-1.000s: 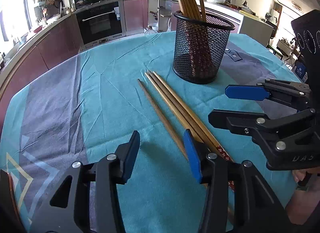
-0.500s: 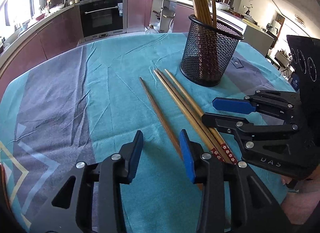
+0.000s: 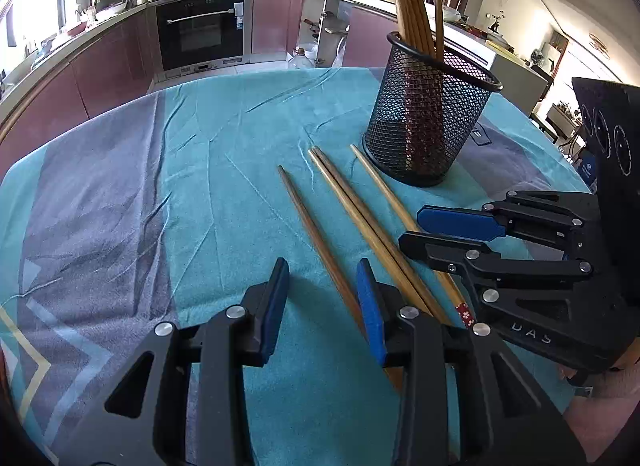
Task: Organize utensils
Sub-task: 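Close the left gripper on a chopstick while the right gripper closes on another, then lift the held chopsticks upright with both grippers toward the black mesh cup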
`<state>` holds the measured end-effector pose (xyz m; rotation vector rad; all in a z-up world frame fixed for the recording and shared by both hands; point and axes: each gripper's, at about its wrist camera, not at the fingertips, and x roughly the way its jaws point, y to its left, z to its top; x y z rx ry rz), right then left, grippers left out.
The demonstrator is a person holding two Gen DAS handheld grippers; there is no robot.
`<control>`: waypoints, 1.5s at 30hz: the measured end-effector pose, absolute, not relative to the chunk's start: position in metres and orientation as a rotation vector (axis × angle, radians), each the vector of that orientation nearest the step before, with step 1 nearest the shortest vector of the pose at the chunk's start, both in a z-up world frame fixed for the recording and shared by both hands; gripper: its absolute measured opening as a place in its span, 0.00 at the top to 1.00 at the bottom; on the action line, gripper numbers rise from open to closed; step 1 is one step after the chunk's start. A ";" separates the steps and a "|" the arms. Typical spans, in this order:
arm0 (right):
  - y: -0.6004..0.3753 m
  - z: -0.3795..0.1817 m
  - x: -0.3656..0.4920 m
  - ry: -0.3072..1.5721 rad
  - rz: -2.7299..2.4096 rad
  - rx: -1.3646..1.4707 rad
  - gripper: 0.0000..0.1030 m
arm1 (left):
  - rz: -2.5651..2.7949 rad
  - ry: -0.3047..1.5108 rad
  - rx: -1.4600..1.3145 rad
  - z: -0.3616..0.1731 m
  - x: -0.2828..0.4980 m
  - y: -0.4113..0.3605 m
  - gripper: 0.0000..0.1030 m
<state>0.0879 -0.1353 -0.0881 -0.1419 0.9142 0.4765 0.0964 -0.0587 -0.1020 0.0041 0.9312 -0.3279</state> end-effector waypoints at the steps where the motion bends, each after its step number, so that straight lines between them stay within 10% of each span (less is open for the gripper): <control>1: -0.134 -0.088 0.089 0.913 0.475 -0.140 0.80 | -0.324 0.931 0.004 -0.102 0.098 -0.059 0.68; 20: -0.147 -0.089 0.099 0.922 0.469 -0.026 0.95 | -0.285 0.932 -0.051 -0.105 0.105 -0.061 0.89; 45: -0.177 -0.047 0.072 0.811 0.580 0.086 0.95 | -0.327 0.850 -0.137 -0.076 0.085 -0.043 0.92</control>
